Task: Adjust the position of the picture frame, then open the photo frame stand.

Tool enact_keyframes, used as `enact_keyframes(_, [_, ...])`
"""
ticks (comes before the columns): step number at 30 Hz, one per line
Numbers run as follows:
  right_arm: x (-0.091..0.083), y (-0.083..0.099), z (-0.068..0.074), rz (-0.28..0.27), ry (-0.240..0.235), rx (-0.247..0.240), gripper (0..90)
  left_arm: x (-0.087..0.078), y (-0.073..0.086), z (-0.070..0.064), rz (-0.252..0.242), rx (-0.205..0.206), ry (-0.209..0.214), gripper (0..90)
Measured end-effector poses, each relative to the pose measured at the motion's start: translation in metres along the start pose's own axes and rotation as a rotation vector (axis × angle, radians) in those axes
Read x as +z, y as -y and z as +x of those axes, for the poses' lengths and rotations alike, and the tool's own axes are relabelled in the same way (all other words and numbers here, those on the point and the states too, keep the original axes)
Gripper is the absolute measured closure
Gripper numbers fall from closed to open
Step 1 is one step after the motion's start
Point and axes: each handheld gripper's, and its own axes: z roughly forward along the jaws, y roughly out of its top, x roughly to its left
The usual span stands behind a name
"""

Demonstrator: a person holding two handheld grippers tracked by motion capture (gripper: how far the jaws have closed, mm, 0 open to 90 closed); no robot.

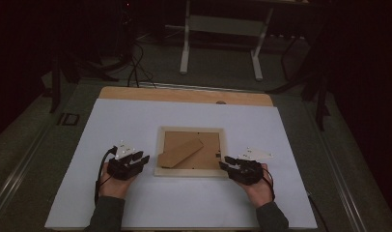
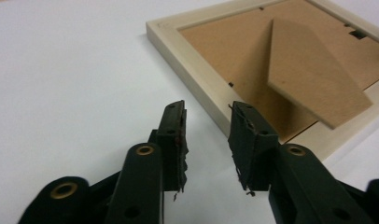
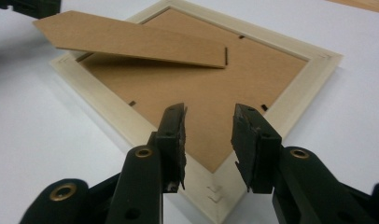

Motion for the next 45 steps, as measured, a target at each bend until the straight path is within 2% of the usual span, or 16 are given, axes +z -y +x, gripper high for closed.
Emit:
enact_keyframes(8, [-0.003, 0.003, -0.008, -0.006, 0.023, 0.027, 63.7, -0.001, -0.006, -0.007, -0.028, 0.022, 0.022, 61.4])
enact_keyframes(11, [-0.004, 0.004, -0.010, -0.006, 0.028, 0.038, 62.9, -0.002, -0.008, -0.008, -0.033, 0.011, 0.040, 60.5])
enact_keyframes(15, [-0.004, 0.007, -0.014, -0.003, 0.034, 0.056, 61.9, -0.004, -0.013, -0.008, -0.030, -0.006, 0.068, 60.1])
enact_keyframes(17, [-0.005, 0.008, -0.015, -0.004, 0.038, 0.063, 61.6, -0.002, -0.020, -0.009, 0.004, 0.006, 0.098, 57.1])
enact_keyframes(22, [-0.005, 0.010, -0.019, -0.001, 0.043, 0.079, 62.0, 0.000, -0.033, -0.015, 0.014, 0.035, 0.129, 52.2])
enact_keyframes(26, [-0.003, 0.012, -0.020, 0.009, 0.055, 0.072, 62.2, 0.007, -0.045, -0.021, 0.013, 0.084, 0.145, 51.4])
enact_keyframes(30, [-0.004, 0.013, -0.022, 0.007, 0.058, 0.079, 61.7, 0.017, -0.055, -0.023, 0.021, 0.095, 0.151, 53.9])
enact_keyframes(34, [-0.004, 0.014, -0.024, 0.006, 0.065, 0.092, 61.4, 0.027, -0.065, -0.025, 0.055, 0.105, 0.157, 57.6])
enact_keyframes(39, [-0.003, 0.016, -0.026, 0.009, 0.065, 0.100, 61.2, 0.040, -0.074, -0.025, 0.093, 0.112, 0.183, 57.8])
enact_keyframes(43, [-0.002, 0.016, -0.026, 0.013, 0.065, 0.102, 61.2, 0.051, -0.079, -0.026, 0.136, 0.112, 0.197, 52.9])
enact_keyframes(45, [-0.002, 0.017, -0.026, 0.016, 0.067, 0.102, 61.2, 0.056, -0.081, -0.028, 0.148, 0.120, 0.219, 49.3])
